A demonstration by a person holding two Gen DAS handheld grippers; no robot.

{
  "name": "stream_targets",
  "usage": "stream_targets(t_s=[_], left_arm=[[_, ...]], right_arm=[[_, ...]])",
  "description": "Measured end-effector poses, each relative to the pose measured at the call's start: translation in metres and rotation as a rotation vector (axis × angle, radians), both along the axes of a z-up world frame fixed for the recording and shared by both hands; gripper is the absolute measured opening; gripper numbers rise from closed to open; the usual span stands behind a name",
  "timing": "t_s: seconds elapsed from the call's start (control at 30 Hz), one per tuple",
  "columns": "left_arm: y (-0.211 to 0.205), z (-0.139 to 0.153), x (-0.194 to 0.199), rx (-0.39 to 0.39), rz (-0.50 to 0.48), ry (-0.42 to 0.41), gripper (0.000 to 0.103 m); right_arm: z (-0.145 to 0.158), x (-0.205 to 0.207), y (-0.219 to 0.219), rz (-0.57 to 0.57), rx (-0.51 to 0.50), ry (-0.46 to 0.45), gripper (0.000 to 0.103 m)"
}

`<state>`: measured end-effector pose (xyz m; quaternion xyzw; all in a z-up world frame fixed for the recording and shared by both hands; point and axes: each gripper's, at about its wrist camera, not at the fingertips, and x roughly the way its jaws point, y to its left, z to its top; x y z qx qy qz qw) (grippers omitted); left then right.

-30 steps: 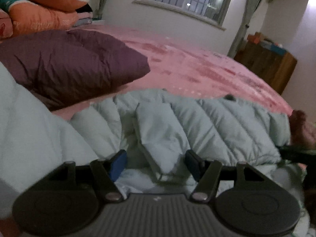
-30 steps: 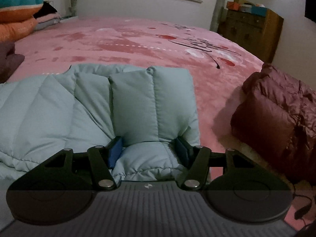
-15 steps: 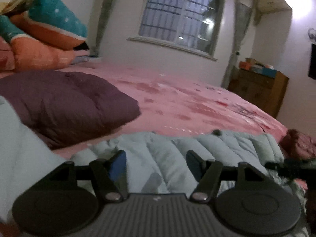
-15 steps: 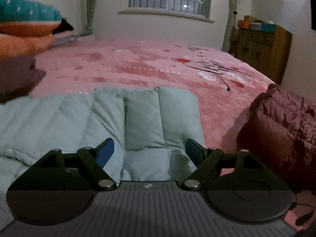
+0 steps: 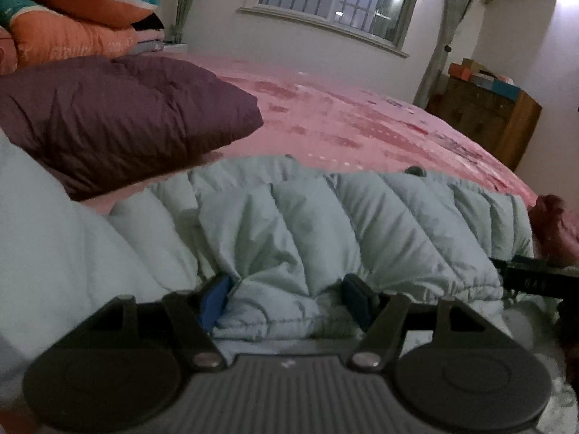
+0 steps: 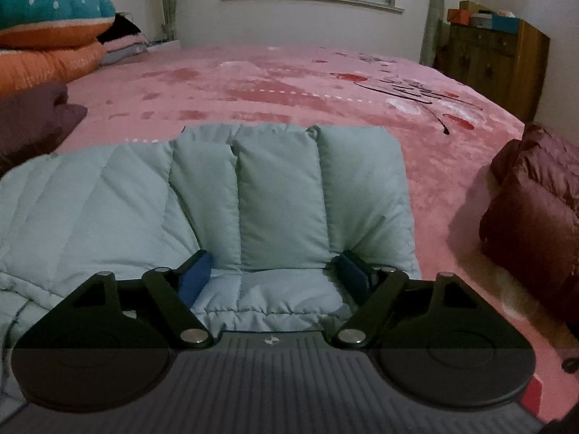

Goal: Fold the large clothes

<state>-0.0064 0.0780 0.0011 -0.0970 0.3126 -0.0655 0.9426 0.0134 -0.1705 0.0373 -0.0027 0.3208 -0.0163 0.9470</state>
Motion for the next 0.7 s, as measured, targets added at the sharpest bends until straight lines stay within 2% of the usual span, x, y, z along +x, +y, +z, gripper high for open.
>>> stream_targets(t_s=[0.2,0.33,0.57,0.7], left_arm=[[0.000,0.001,-0.006,0.009,0.009,-0.011,0.070],[-0.002,0.016,-0.018,0.016,0.014,-0.058,0.070],[-0.003,0.054,-0.057,0.013,0.040,-0.179,0.071],[0.002,0.069,-0.082,0.028,0.107,-0.199,0.081]], right_arm=[[0.001,0.005,0.007,-0.026,-0.032,0.004,0.103],[0.018,-0.010,0.014,-0.063,-0.066,0.025,0.103],[0.056,-0.093,0.018,-0.146,-0.042,-0.088,0.103],[0.055,-0.146,0.025,-0.145,-0.050,-0.118,0.103]])
